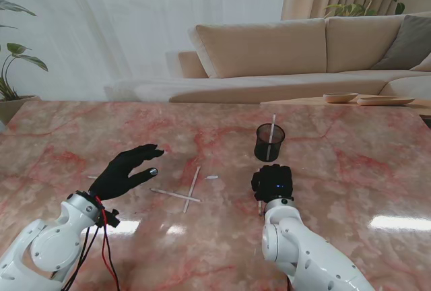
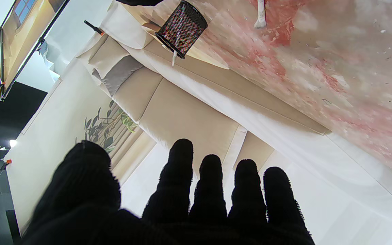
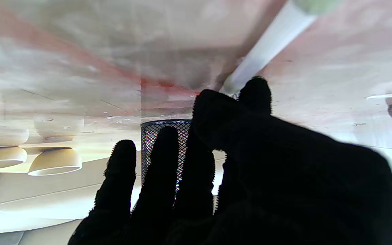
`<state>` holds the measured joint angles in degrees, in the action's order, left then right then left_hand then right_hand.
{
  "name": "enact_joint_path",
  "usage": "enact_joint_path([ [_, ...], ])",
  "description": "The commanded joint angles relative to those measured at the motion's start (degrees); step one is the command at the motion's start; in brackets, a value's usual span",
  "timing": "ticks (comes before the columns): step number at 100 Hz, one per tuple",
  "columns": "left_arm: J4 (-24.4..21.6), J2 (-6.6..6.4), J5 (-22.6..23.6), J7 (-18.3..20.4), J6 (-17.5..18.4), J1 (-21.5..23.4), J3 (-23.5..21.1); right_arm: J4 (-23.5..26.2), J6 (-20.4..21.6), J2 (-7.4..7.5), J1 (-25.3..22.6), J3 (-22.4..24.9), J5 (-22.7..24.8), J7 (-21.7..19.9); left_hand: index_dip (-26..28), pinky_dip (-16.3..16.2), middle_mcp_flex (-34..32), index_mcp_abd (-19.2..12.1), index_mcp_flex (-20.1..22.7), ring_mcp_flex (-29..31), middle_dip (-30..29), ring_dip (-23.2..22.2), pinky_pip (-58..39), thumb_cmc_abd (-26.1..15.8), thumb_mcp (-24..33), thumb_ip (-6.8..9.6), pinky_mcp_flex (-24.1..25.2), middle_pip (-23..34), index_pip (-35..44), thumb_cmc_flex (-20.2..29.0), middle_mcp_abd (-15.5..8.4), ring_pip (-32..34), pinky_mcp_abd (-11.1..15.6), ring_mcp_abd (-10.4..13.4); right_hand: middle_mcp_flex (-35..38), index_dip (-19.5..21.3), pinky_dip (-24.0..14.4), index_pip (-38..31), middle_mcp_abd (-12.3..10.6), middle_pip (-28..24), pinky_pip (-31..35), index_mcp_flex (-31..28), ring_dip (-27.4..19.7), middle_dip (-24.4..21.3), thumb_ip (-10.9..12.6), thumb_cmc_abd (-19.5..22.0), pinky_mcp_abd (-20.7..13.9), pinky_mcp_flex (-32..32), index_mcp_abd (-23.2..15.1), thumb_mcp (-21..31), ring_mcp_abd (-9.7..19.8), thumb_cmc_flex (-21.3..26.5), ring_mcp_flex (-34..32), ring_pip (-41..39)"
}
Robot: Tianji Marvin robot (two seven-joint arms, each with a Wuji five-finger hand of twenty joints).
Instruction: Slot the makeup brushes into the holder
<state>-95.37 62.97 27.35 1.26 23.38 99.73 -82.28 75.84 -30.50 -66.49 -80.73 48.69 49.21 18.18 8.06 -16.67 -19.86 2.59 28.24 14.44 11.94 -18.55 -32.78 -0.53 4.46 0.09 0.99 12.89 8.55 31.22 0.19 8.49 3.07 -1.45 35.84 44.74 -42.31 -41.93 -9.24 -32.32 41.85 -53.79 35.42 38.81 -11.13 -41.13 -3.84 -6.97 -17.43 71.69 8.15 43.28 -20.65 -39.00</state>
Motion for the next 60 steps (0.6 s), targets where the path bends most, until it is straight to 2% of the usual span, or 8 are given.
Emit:
enact_joint_path([
  [1,-0.2,-0.06,0.2,0.1,-0.3,0.4,0.0,-0.9,0.1,0.41,-0.9,0.0,-0.2,-1.3,0.3,0.7,1.1,-1.5,0.9,-2.1,-0.6,0.5,2.1,-0.1,-1.7,-0.25,-0.1,-1.2,0.7,1.4,-1.0,-2.0,1.4,2.6,0.0,-1.1,1.1,1.6,-0.7,-0.1,1.5,-1.1,0.7,0.7,-0.8,-2.1,-0.6,0.4,0.8,1.9,1.1,0.9,-1.1,-0.6],
  [6,-0.2,-0.06,0.2,0.0,-0.4,0.5,0.0,-0.8,0.3,0.54,-1.0,0.0,0.0,-1.6,0.3,0.7,1.1,-1.7,0.9,-2.1,-0.6,0.5,2.1,-0.1,-1.7,-0.25,-0.1,-1.2,0.7,1.4,-1.0,-2.0,1.4,2.7,-0.2,-2.3,1.3,0.5,-0.5,0.0,1.4,0.1,0.7,0.7,-2.4,-4.0,-0.6,0.5,0.3,1.6,1.0,-0.4,-0.9,-0.5],
  [13,-0.2,-0.08,0.2,0.1,-0.4,0.5,0.0,-0.8,0.6,0.67,-1.0,0.0,0.0,-2.0,0.3,0.7,1.1,-1.6,0.9,-2.1,-0.6,0.5,2.1,-0.1,-1.7,-0.25,-0.1,-1.2,0.7,1.4,-1.0,-2.0,1.4,2.6,-0.4,-2.7,1.3,0.3,-0.5,0.2,1.4,1.0,0.7,0.7,-3.1,-5.6,-0.5,0.6,-0.1,0.8,1.0,-1.5,-0.7,-0.4],
  [16,-0.2,-0.09,0.2,0.2,-0.4,0.5,0.0,-0.7,0.7,0.73,-1.1,0.0,0.0,-2.3,0.3,0.7,1.1,-1.6,0.9,-2.2,-0.6,0.5,2.1,-0.1,-1.7,-0.26,-0.1,-1.2,0.7,1.4,-1.0,-2.0,1.4,2.7,-0.7,-5.1,1.3,-2.1,-0.4,0.4,1.4,2.4,0.7,0.7,-3.9,-6.5,-0.5,0.8,-0.4,0.8,0.9,-2.4,-0.5,-0.2],
  [23,-0.2,-0.10,0.2,0.2,-0.4,0.5,0.0,-0.8,1.1,0.82,-1.3,0.1,-0.1,-2.5,0.3,0.7,1.1,-1.6,1.0,-2.1,-0.5,0.5,2.1,-0.1,-1.7,-0.26,-0.1,-1.2,0.7,1.4,-1.0,-2.0,1.4,2.7,-1.2,-5.5,1.3,-2.9,-0.3,0.6,1.2,3.6,0.7,0.7,-4.2,-7.7,-0.6,1.1,-0.8,0.0,0.8,-4.2,-0.1,0.0],
  [32,-0.2,-0.09,0.2,0.2,-0.3,0.4,0.0,-1.0,1.4,0.90,-1.4,0.2,0.0,-2.6,0.4,0.7,1.1,-1.7,1.0,-2.1,-0.5,0.5,2.1,-0.1,-1.7,-0.25,-0.1,-1.2,0.7,1.5,-1.0,-2.0,1.4,2.7,-1.3,-8.3,1.2,-6.4,-0.2,0.8,1.0,5.3,0.7,0.7,-4.7,-6.1,-0.5,1.2,-1.7,-3.8,0.7,-5.3,0.2,0.2],
  [51,-0.2,-0.14,0.1,0.4,-0.4,0.4,0.0,-2.1,2.7,0.88,-1.3,1.0,-0.5,-2.0,0.4,0.8,1.1,-1.7,0.9,-2.1,-0.6,0.5,2.2,-0.1,-1.7,-0.26,0.0,-1.3,0.7,1.4,-1.1,-2.1,1.4,2.7,-1.4,-9.8,1.1,-7.5,0.1,0.8,0.6,4.5,0.8,0.8,-6.2,-4.7,-0.6,1.8,-1.1,-12.3,0.6,-10.2,0.8,0.3],
  [60,-0.4,-0.09,0.2,0.2,-0.4,0.4,-0.1,-1.7,3.3,0.94,-1.7,1.5,-0.5,-1.9,0.4,0.8,1.1,-1.6,1.0,-2.1,-0.5,0.5,2.3,0.0,-1.7,-0.25,-0.1,-1.2,0.8,1.5,-1.0,-2.0,1.4,2.7,-1.2,-10.2,1.1,-7.9,0.2,0.9,0.5,3.9,0.8,0.8,-6.4,-4.4,-0.6,1.9,-1.2,-13.6,0.6,-11.7,0.8,0.3],
])
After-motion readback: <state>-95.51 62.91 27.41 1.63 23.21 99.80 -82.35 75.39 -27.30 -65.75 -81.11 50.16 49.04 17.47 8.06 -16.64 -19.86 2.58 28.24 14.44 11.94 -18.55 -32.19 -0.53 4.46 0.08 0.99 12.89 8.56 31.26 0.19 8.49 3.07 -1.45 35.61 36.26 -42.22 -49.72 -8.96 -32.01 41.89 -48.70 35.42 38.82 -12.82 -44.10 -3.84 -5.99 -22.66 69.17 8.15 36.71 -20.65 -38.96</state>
